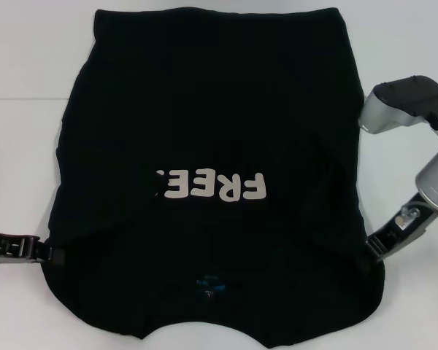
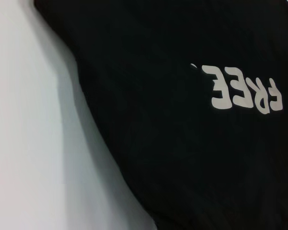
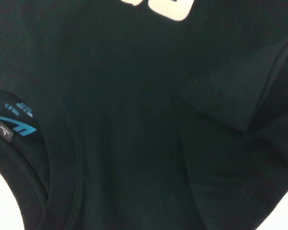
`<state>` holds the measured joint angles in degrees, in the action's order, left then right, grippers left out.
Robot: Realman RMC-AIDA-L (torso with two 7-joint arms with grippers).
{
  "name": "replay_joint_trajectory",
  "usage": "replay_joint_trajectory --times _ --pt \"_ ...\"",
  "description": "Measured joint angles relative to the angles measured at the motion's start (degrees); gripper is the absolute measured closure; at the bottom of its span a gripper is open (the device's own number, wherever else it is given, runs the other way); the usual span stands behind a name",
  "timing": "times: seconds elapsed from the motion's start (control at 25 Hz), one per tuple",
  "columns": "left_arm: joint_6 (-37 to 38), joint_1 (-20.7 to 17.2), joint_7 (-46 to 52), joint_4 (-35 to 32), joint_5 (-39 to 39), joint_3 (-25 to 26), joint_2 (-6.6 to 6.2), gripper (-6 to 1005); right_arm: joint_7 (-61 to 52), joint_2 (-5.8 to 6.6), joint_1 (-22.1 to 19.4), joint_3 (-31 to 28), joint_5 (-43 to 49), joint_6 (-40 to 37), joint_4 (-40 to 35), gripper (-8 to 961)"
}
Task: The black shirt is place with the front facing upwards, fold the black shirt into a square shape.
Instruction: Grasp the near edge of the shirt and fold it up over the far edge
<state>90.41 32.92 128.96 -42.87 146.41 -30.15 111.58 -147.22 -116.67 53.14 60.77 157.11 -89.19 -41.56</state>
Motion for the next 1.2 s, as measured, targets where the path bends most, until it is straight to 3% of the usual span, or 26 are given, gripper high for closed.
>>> replay_joint_trajectory --times 0.2,0.36,0.48,0.76,1.0,1.12,1.2 --pt "3.86 0.09 -0.38 0.29 -0.04 -0.01 -1.00 972 4.36 1.05 -0.67 -2.67 -0.08 -5.77 -1.43 898" --pt "10.03 0.82 -2.75 4.07 0.14 -0.19 -3.41 973 12.30 2.21 -1.90 -3.09 0.01 -13.13 -2.16 931" --pt "14.60 1.38 -4.99 8.41 1.61 -0.64 -5.12 973 21.35 2.39 -4.01 -2.84 0.14 -18.99 -2.38 931" --pt "22.61 1.01 -7.80 9.81 6.22 -1.70 -4.65 973 27.14 2.06 -8.27 -3.53 1.21 -21.19 -1.86 931" --pt "20.75 1.85 -8.95 9.73 4.18 6.08 -5.06 973 29.29 2.77 -9.49 -14.11 -0.58 -20.41 -0.36 931" --pt "18.01 2.84 -7.30 9.55 2.91 11.70 -5.69 973 29.04 4.67 -9.65 -22.10 -0.88 -19.12 1.18 930" --pt "13.04 3.58 -3.80 9.64 1.75 16.70 -6.23 973 28.16 6.73 -9.67 -28.31 -1.79 -17.40 3.34 926"
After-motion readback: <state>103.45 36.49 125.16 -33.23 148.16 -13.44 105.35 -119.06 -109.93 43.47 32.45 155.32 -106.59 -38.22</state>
